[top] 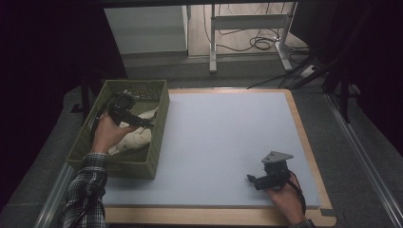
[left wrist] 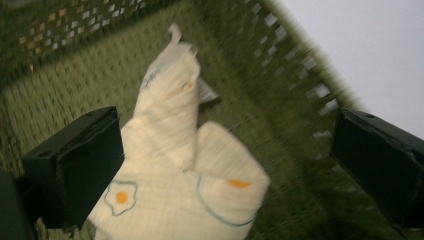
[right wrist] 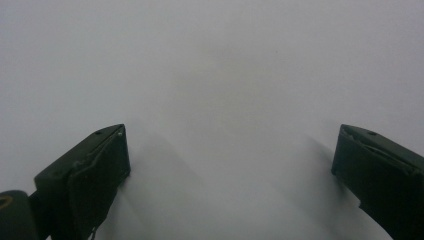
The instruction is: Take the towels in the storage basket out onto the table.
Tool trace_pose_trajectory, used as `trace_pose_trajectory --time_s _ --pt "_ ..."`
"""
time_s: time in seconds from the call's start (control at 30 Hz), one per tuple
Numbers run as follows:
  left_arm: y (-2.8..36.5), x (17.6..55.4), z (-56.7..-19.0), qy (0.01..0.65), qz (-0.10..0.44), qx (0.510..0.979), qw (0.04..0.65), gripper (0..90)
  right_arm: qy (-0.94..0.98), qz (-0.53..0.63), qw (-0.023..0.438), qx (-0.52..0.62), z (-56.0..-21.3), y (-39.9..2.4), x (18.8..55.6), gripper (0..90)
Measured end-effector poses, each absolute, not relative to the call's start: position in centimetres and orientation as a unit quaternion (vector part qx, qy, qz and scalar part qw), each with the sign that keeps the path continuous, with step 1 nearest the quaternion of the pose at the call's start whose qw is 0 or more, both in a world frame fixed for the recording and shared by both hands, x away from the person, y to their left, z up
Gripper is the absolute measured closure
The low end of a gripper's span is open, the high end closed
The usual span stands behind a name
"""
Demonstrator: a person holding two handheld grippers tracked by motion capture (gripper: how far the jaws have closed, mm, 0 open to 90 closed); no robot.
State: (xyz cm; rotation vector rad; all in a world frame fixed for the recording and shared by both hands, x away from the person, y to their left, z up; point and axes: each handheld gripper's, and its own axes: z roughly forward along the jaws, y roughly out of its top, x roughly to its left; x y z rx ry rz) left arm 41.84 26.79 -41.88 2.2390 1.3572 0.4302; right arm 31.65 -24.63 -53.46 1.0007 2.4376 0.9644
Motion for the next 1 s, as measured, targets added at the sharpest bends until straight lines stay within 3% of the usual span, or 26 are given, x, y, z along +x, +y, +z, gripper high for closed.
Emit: trace_pose_trajectory --time_s 0.77,1.0 --pt "31.1 45.1 -49.5 0.576 0.049 0.808 0.113 1.0 0.856 0.339 0.167 0.352 -53.5 -24.6 31.6 2.1" --pt "30.7 45.6 -51.5 0.573 0.015 0.816 0.069 6.3 0.856 0.339 0.167 0.352 -53.5 -24.6 31.6 2.1"
